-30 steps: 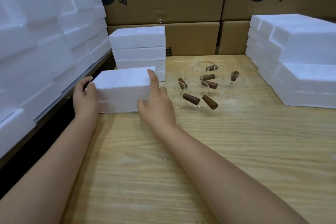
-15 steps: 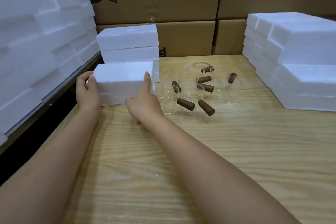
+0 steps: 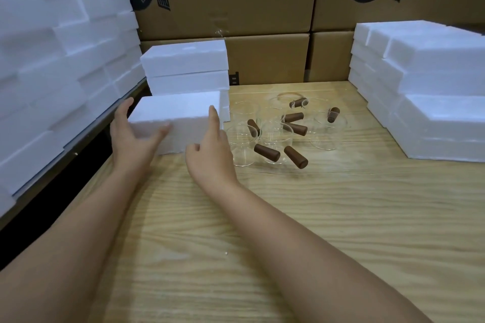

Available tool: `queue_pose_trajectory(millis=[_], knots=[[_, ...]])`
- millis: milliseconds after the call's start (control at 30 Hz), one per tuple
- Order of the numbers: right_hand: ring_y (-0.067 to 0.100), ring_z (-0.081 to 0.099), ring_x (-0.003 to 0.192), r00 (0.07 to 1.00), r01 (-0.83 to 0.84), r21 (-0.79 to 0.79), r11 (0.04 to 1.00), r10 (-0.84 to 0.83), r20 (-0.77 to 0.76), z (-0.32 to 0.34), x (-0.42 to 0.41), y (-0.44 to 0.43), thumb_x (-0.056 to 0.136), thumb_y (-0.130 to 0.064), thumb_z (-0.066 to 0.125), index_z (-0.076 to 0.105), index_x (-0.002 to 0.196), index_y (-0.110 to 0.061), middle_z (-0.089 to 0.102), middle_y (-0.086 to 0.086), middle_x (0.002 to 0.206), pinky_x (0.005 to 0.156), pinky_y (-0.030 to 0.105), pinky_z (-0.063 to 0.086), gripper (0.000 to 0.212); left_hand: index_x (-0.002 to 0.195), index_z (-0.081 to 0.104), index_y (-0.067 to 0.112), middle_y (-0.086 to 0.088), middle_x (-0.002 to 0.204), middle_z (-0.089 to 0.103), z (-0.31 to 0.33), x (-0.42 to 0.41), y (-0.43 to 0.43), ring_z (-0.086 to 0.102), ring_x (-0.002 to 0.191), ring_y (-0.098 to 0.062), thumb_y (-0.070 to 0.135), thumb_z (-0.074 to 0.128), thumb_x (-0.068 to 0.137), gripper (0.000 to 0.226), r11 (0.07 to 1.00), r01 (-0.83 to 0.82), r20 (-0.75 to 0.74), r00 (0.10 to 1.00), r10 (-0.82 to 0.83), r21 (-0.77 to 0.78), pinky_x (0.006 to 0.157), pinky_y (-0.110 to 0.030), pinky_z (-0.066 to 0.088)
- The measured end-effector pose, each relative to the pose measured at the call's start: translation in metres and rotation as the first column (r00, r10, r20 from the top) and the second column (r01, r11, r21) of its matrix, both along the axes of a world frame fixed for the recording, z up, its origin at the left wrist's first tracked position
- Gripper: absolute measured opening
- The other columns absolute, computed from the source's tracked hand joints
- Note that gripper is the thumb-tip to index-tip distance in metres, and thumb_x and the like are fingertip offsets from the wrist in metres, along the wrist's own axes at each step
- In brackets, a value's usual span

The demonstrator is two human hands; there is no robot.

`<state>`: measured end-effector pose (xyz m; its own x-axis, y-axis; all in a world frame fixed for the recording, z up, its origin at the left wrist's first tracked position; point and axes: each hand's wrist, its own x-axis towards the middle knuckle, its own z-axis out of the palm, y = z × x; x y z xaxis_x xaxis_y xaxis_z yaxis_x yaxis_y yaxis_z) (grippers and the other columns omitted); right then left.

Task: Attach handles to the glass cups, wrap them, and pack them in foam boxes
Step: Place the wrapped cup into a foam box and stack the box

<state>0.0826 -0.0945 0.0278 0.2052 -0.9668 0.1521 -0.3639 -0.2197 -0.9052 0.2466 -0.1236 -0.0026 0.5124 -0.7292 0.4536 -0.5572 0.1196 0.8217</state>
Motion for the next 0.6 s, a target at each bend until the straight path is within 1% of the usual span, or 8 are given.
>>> queue_pose_trajectory(millis=[67, 100, 167, 233, 300, 367, 467, 600], knots=[[0.035, 0.055, 0.097, 0.997, 0.039, -0.063, 0.997, -0.043, -0.064, -0.007, 0.000, 0.007, 0.092, -0.015, 0.042, 0.000, 0.151, -0.024, 0.030, 0.010, 0.133, 0.073, 0.035, 0.039, 0.073, 0.141, 0.028, 0.045, 0.008, 0.150, 0.031, -0.008, 0.003, 0.002, 0.029, 0.123, 0.006, 0.036, 0.085, 0.070, 0.091, 1.000, 0.007, 0.075, 0.997, -0.008, 0.013, 0.102, -0.022, 0.026], [0.036, 0.055, 0.095, 0.994, 0.048, -0.086, 0.995, -0.056, -0.095, -0.010, 0.000, 0.010, 0.092, -0.014, 0.042, 0.001, 0.151, -0.020, 0.026, 0.010, 0.135, 0.070, 0.034, 0.036, 0.072, 0.139, 0.028, 0.047, 0.007, 0.149, 0.032, -0.010, 0.005, 0.001, 0.029, 0.122, 0.005, 0.031, 0.086, 0.069, 0.092, 1.000, 0.010, 0.095, 0.995, -0.011, 0.018, 0.101, -0.022, 0.027], [0.037, 0.056, 0.096, 0.988, 0.042, -0.090, 0.995, -0.054, -0.143, -0.014, 0.002, 0.014, 0.092, -0.013, 0.040, 0.001, 0.151, -0.016, 0.015, 0.011, 0.145, 0.068, 0.032, 0.035, 0.071, 0.134, 0.032, 0.049, 0.005, 0.146, 0.037, -0.012, 0.008, -0.002, 0.035, 0.124, -0.003, 0.027, 0.085, 0.069, 0.086, 0.999, 0.023, 0.099, 0.995, -0.026, 0.031, 0.101, -0.028, 0.031], [0.038, 0.054, 0.105, 0.987, 0.027, -0.045, 0.999, -0.034, -0.156, -0.016, 0.004, 0.015, 0.093, -0.014, 0.039, -0.002, 0.151, -0.016, -0.004, 0.009, 0.156, 0.071, 0.031, 0.034, 0.072, 0.130, 0.036, 0.047, 0.007, 0.141, 0.042, -0.014, 0.011, -0.004, 0.039, 0.127, -0.012, 0.027, 0.083, 0.071, 0.078, 0.999, 0.028, 0.124, 0.992, -0.034, 0.044, 0.101, -0.032, 0.034], [0.040, 0.052, 0.113, 0.986, 0.026, 0.000, 1.000, -0.026, -0.164, -0.013, 0.008, 0.012, 0.093, -0.015, 0.039, -0.005, 0.151, -0.017, -0.017, 0.008, 0.158, 0.074, 0.031, 0.034, 0.073, 0.127, 0.037, 0.047, 0.007, 0.138, 0.045, -0.014, 0.013, -0.004, 0.040, 0.128, -0.015, 0.027, 0.082, 0.073, 0.074, 0.998, 0.026, 0.142, 0.989, -0.033, 0.049, 0.099, -0.031, 0.034], [0.042, 0.046, 0.121, 0.987, 0.028, 0.043, 0.999, -0.021, -0.158, -0.010, 0.011, 0.007, 0.093, -0.017, 0.041, -0.009, 0.151, -0.017, -0.020, 0.012, 0.157, 0.080, 0.032, 0.036, 0.076, 0.127, 0.037, 0.047, 0.006, 0.138, 0.046, -0.015, 0.013, -0.005, 0.040, 0.126, -0.014, 0.026, 0.082, 0.073, 0.073, 0.999, 0.021, 0.147, 0.989, -0.027, 0.042, 0.096, -0.029, 0.033], [0.040, 0.034, 0.133, 0.995, 0.038, 0.142, 0.989, -0.024, -0.095, -0.007, 0.013, -0.004, 0.094, -0.022, 0.043, -0.012, 0.150, -0.020, -0.014, 0.014, 0.157, 0.101, 0.039, 0.034, 0.079, 0.130, 0.039, 0.043, 0.002, 0.138, 0.046, -0.017, 0.013, -0.006, 0.040, 0.123, -0.010, 0.023, 0.081, 0.075, 0.072, 0.999, 0.023, 0.168, 0.985, -0.027, 0.024, 0.095, -0.028, 0.032], [0.035, 0.029, 0.137, 0.998, 0.043, 0.172, 0.984, -0.036, -0.045, -0.009, 0.012, -0.011, 0.094, -0.023, 0.043, -0.011, 0.151, -0.023, -0.008, 0.011, 0.159, 0.105, 0.040, 0.034, 0.078, 0.131, 0.038, 0.041, 0.001, 0.139, 0.044, -0.017, 0.013, -0.007, 0.040, 0.121, -0.007, 0.021, 0.079, 0.077, 0.071, 0.999, 0.038, 0.180, 0.983, -0.042, 0.028, 0.096, -0.026, 0.030]])
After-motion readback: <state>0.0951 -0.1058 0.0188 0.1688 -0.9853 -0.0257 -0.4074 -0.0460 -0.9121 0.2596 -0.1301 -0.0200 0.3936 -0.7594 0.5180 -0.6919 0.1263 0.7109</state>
